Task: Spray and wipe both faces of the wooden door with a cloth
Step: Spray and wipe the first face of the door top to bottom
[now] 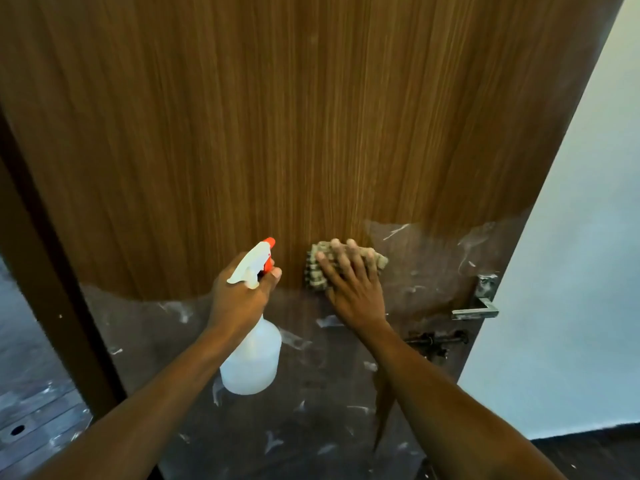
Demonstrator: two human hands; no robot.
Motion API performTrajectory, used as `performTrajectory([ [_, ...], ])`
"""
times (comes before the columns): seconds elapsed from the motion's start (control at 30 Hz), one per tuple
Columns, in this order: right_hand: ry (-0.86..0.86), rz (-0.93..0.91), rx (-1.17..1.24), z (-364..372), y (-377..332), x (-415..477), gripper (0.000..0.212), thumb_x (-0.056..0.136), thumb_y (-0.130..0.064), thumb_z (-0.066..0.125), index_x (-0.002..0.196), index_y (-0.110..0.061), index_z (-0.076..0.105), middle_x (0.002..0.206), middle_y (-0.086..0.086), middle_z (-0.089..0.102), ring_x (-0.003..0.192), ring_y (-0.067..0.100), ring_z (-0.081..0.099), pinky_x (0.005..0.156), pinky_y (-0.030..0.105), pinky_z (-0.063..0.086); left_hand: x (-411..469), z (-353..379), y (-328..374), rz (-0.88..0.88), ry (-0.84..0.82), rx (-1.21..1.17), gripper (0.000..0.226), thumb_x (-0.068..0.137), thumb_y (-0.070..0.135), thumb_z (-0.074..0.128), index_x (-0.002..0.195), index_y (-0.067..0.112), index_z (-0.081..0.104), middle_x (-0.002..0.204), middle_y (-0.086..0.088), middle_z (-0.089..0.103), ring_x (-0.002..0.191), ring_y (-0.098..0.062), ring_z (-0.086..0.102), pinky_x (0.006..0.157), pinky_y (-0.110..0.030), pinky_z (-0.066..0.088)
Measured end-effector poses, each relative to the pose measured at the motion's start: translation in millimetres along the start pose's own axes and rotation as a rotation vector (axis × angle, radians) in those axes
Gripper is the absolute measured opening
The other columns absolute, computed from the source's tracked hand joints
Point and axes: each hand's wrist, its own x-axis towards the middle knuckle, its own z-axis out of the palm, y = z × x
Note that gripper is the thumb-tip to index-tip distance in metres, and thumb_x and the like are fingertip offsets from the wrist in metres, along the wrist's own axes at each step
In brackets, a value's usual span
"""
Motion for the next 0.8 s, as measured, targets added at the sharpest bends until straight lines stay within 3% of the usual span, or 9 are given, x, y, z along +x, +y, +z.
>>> performTrajectory([
  [0.1,0.014,0.379,0.047,-3,22,-13,0.080,0.093,-0.035,0.055,0.160,-0.020,0.014,0.168,0.013,0.006,0.154,0.036,0.004,0.123,0.057,0.006,-5,15,3,-0.033,0.014,-0.008,0.045,0.084,0.024,0.065,0.127,0.024,0.051,0.113,0.018,0.050,0.101,-0.002,0.049,0.071,-0.001,0.035],
  [0.23,0.169,0.876,0.149,-31,39,55,0.074,0.100,-0.042,0.039,0.159,-0.012,0.007,0.165,0.023,0.013,0.152,0.042,0.011,0.121,0.063,0.010,-12,35,11,-0.053,0.036,-0.010,0.046,0.084,0.023,0.065,0.127,0.025,0.050,0.113,0.018,0.048,0.101,-0.002,0.048,0.077,-0.006,0.037],
  [0.3,0.131,0.779,0.145,-36,37,71,0.074,0.100,-0.045,0.037,0.159,-0.015,0.006,0.165,0.021,0.010,0.152,0.043,0.009,0.121,0.062,0.005,-12,45,16,-0.074,0.032,-0.011,0.047,0.084,0.024,0.065,0.129,0.022,0.049,0.115,0.016,0.048,0.102,-0.004,0.047,0.085,-0.015,0.039],
  [0.4,0.049,0.250,0.091,-23,38,39,0.071,0.099,-0.044,0.044,0.159,-0.023,0.013,0.165,0.013,0.010,0.153,0.038,0.009,0.121,0.060,0.008,-10,60,24,-0.107,0.032,-0.029,0.048,0.083,0.025,0.065,0.128,0.020,0.049,0.122,0.008,0.053,0.102,-0.007,0.048,0.087,-0.021,0.040],
  [0.47,-0.001,0.156,0.075,-12,49,2,0.074,0.099,-0.042,0.049,0.160,-0.026,0.010,0.167,0.010,0.009,0.155,0.034,0.003,0.123,0.056,0.005,-10,72,27,-0.101,0.015,-0.039,0.048,0.083,0.024,0.066,0.127,0.019,0.050,0.122,0.005,0.055,0.102,-0.008,0.049,0.084,-0.019,0.040],
  [0.57,-0.045,0.514,0.139,-11,55,-34,0.078,0.100,-0.042,0.041,0.161,-0.022,-0.005,0.167,0.012,-0.001,0.154,0.036,-0.001,0.124,0.052,-0.004,-16,83,28,-0.091,-0.004,-0.049,0.043,0.082,0.022,0.066,0.121,0.023,0.050,0.114,0.011,0.051,0.100,-0.007,0.049,0.082,-0.016,0.039],
  [0.7,0.097,1.303,0.373,-34,95,32,0.074,0.103,-0.048,0.025,0.159,-0.013,-0.009,0.168,0.012,-0.009,0.155,0.031,-0.006,0.123,0.056,0.005,-14,90,28,-0.075,-0.027,-0.018,0.046,0.083,0.023,0.066,0.125,0.022,0.048,0.111,0.014,0.046,0.100,-0.005,0.046,0.085,-0.017,0.037],
  [0.77,0.151,1.438,0.427,-48,115,64,0.073,0.103,-0.049,0.022,0.160,-0.013,-0.006,0.168,0.011,-0.009,0.155,0.030,-0.007,0.123,0.056,0.003,-11,92,25,-0.072,-0.042,-0.010,0.050,0.082,0.025,0.066,0.129,0.019,0.048,0.117,0.012,0.050,0.100,-0.006,0.047,0.084,-0.016,0.038],
  [0.8,0.150,1.387,0.409,-52,117,67,0.072,0.103,-0.049,0.021,0.160,-0.014,-0.006,0.168,0.011,-0.009,0.155,0.030,-0.008,0.124,0.056,0.001,-11,93,24,-0.077,-0.049,-0.017,0.051,0.082,0.026,0.067,0.129,0.019,0.049,0.122,0.008,0.054,0.100,-0.006,0.047,0.082,-0.014,0.038],
])
